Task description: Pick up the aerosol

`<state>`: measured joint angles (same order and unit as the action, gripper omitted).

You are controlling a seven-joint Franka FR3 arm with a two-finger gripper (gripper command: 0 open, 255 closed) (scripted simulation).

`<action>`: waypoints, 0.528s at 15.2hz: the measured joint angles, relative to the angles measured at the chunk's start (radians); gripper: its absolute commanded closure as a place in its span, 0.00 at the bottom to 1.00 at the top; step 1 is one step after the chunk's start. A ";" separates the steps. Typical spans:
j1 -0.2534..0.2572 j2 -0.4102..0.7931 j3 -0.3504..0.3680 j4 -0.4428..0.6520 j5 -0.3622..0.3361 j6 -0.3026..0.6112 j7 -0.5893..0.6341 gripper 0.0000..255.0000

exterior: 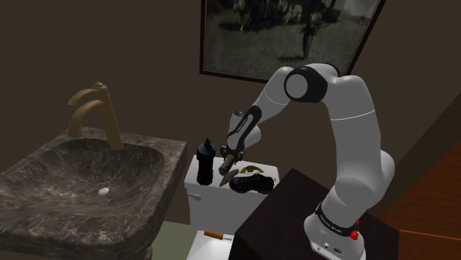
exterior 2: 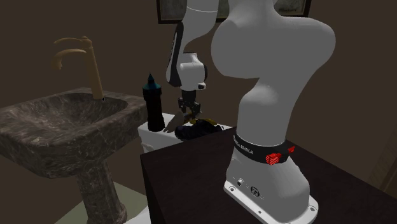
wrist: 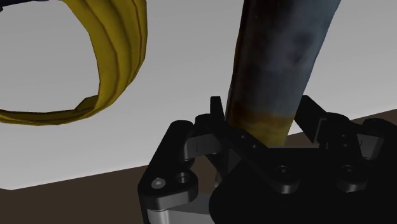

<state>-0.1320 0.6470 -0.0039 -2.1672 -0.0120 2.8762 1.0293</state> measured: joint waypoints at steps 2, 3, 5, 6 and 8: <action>-0.001 -0.015 0.000 -0.008 0.000 -0.010 -0.001 1.00; 0.000 -0.027 0.000 -0.010 0.000 -0.020 -0.001 1.00; 0.001 -0.053 0.000 -0.019 0.000 -0.037 0.000 1.00; 0.001 -0.064 0.000 -0.025 0.000 -0.042 0.000 1.00; 0.000 -0.085 0.001 -0.026 0.000 -0.065 -0.001 1.00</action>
<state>-0.1322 0.5622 -0.0032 -2.1933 -0.0117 2.8116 1.0285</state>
